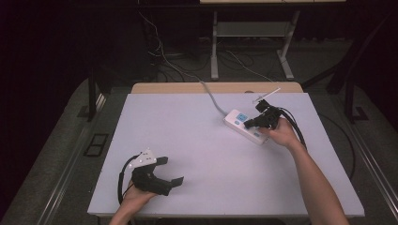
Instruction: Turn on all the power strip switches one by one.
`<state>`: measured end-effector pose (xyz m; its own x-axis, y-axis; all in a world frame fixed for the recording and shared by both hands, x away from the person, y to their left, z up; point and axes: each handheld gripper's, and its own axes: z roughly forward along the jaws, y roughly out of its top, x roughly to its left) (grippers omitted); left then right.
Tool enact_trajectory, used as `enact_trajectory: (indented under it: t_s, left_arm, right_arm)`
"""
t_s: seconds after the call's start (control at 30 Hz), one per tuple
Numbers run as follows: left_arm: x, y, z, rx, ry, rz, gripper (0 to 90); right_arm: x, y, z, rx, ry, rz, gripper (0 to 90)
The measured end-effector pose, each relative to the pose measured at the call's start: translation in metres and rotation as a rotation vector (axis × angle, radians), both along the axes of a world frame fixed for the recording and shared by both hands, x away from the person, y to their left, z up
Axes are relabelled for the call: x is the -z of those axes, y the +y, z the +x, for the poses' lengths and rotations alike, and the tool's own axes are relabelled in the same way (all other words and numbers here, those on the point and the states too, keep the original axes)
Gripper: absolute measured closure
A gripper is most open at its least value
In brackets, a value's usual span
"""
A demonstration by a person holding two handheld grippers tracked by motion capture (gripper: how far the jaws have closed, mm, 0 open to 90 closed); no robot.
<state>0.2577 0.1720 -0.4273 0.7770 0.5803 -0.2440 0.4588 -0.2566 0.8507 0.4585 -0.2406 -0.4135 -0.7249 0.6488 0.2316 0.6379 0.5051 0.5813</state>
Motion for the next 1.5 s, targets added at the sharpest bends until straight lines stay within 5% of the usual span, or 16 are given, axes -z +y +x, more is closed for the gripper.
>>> enact_trajectory:
  t_s: [0.57,1.5]
  left_arm:
    - [-0.0005,-0.0002,-0.0006,0.005,0.001,0.005,0.0]
    - [-0.0005,0.0010,-0.0006,-0.002,0.000,0.004,0.0]
  right_arm:
    - [0.0052,-0.0039,-0.0017,0.025,0.003,0.045,90.0]
    - [0.0044,0.0002,-0.0037,0.022,-0.015,0.006,90.0]
